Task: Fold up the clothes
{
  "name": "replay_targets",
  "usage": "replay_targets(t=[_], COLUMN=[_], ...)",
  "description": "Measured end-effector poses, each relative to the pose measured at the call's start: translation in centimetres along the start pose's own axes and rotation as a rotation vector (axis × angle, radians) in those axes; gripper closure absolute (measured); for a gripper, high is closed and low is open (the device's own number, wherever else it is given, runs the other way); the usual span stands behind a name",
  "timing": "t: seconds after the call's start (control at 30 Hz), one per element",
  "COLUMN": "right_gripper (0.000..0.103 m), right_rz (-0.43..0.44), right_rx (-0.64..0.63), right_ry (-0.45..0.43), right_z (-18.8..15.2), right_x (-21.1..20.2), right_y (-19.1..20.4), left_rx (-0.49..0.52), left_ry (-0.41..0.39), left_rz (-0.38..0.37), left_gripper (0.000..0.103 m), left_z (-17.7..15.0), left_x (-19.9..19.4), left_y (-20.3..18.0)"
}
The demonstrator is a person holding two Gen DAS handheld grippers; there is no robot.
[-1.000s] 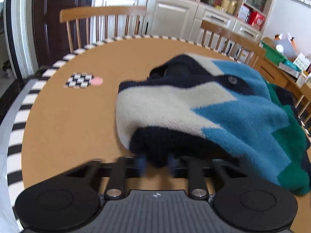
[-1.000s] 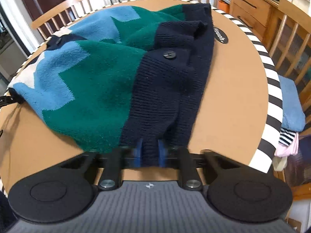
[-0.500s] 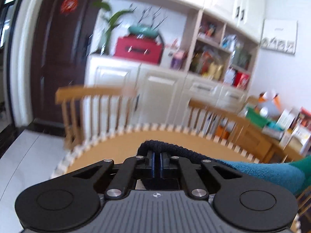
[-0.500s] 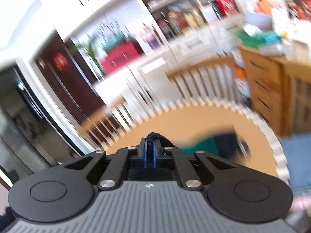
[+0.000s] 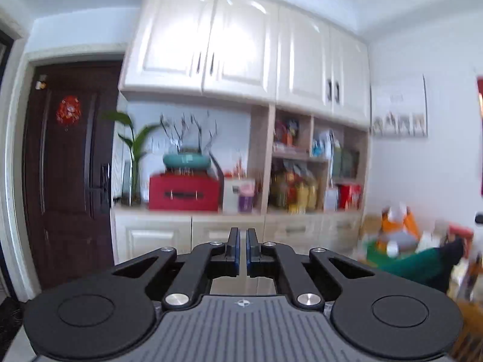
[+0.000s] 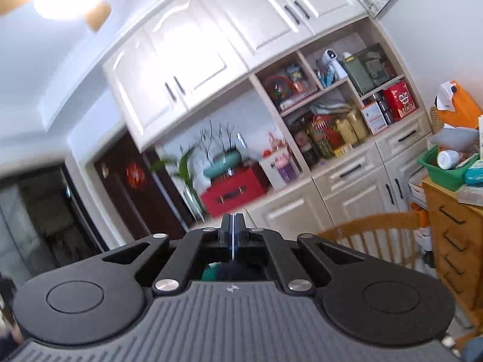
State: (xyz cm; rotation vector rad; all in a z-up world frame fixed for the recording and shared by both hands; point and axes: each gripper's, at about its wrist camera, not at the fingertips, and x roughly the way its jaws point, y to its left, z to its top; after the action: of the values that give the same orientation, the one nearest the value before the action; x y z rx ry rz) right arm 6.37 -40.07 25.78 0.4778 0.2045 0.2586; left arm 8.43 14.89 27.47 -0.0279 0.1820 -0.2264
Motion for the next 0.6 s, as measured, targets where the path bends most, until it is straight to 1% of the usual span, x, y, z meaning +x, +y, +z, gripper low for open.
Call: replay_targets(t=[0.03,0.07,0.1,0.17,0.27,0.37,0.4,0.47,0.5,0.53,0.57,0.6], right_gripper=[0.102,0.102,0.102,0.101,0.098,0.097,0.096,0.090,0.087,0.077,0.071,0.070], right_rz=[-0.030,-0.063,-0.095,-0.151,-0.232,-0.263,-0.264,-0.265,-0.266,-0.267,-0.268,-0.269], right_rx=[-0.023,-0.036,-0.020,0.045,0.123,0.144,0.130,0.101,0.082,0.057,0.033,0.008], right_ry=[0.038,0.085,0.144,0.261,0.406,0.485,0.496,0.517,0.523,0.526,0.528,0.530], right_z=[-1.4,-3.2,-5.6,-10.8,-17.6,-22.4,-23.1,-24.4,-25.0,-25.3,-25.6,-25.9], right_x=[-0.4,-0.3,0.3,1.3,2.8,4.4,5.3,7.0,8.0,9.1,10.3,11.5], right_y=[-0.5,-1.2,-2.6,-5.6,-8.9,-10.4,-10.3,-10.2,-10.1,-9.8,-9.6,-9.4], left_rx=[-0.016,-0.032,-0.048,-0.079,-0.127,-0.175,-0.191,-0.223,-0.231,-0.225,-0.220,-0.215], left_ry=[0.045,0.090,0.135,0.226,0.361,0.496,0.541,0.632,0.656,0.645,0.634,0.623], left_rz=[-0.003,-0.005,-0.008,-0.013,-0.022,-0.030,-0.032,-0.038,-0.039,-0.039,-0.039,-0.038], left_gripper=[0.095,0.095,0.095,0.094,0.094,0.094,0.094,0.093,0.088,0.080,0.077,0.070], left_z=[-2.1,-4.3,-6.4,-10.6,-17.0,-23.4,-25.5,-29.8,-30.9,-30.3,-29.7,-29.1], left_x=[0.9,1.8,2.6,4.4,7.0,9.7,10.6,12.3,13.4,14.7,16.1,17.4], left_y=[-0.2,-0.3,-0.5,-0.8,-1.3,-1.8,-2.0,-2.3,-2.5,-2.7,-3.0,-3.2])
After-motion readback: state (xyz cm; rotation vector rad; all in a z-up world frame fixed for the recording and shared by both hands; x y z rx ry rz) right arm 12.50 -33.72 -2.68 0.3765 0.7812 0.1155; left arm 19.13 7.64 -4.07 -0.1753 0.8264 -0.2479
